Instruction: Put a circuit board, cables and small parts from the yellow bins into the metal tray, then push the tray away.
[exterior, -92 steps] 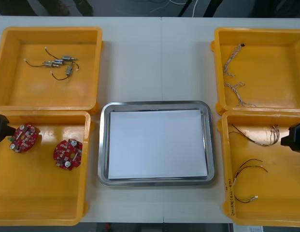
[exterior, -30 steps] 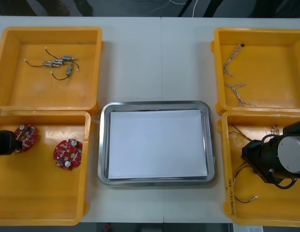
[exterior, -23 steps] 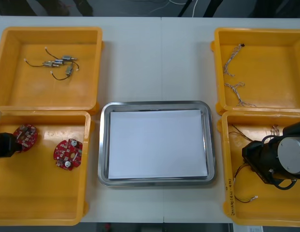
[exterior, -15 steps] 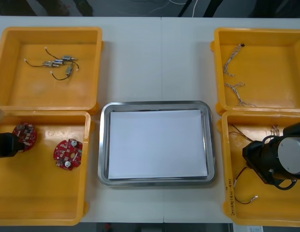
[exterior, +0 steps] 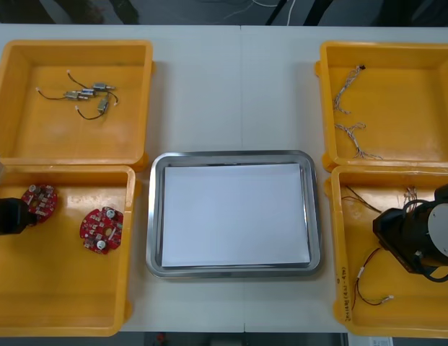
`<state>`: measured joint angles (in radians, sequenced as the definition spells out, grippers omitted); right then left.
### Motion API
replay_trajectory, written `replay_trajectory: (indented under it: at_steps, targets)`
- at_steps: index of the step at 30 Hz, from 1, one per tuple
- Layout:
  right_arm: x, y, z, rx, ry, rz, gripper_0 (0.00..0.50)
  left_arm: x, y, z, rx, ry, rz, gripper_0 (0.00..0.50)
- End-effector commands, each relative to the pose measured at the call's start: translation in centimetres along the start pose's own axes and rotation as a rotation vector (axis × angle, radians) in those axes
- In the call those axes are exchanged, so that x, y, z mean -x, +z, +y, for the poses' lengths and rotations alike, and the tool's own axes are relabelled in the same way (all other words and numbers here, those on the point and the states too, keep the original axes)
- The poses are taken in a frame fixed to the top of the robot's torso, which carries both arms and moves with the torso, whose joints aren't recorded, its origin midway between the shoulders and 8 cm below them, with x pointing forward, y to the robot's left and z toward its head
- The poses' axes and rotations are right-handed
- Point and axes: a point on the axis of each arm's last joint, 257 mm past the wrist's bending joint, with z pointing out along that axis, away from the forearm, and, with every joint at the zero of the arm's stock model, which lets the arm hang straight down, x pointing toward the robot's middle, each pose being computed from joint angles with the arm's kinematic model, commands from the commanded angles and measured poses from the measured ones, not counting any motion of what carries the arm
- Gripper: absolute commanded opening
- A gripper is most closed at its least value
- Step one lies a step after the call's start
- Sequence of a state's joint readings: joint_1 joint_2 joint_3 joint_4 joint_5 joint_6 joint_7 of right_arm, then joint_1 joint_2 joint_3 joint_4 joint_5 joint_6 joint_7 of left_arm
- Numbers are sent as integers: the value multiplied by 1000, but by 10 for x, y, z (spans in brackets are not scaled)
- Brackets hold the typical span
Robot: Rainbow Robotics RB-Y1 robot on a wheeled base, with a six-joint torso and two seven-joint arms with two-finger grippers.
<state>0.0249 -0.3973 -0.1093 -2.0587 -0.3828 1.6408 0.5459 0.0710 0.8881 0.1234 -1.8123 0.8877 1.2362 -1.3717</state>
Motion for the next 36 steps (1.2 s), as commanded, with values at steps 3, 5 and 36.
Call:
replay_trajectory:
  at_steps: [3,5,36]
  targets:
    - [36,-20,-10,8,33,-70,0,-11,-3,16,34,157,29,457]
    - [43,-23,-11,11,42,-80,0,-12,-3,18,37,159,29,366]
    - [131,-57,-31,7,137,-206,0,-2,-36,10,18,147,59,0]
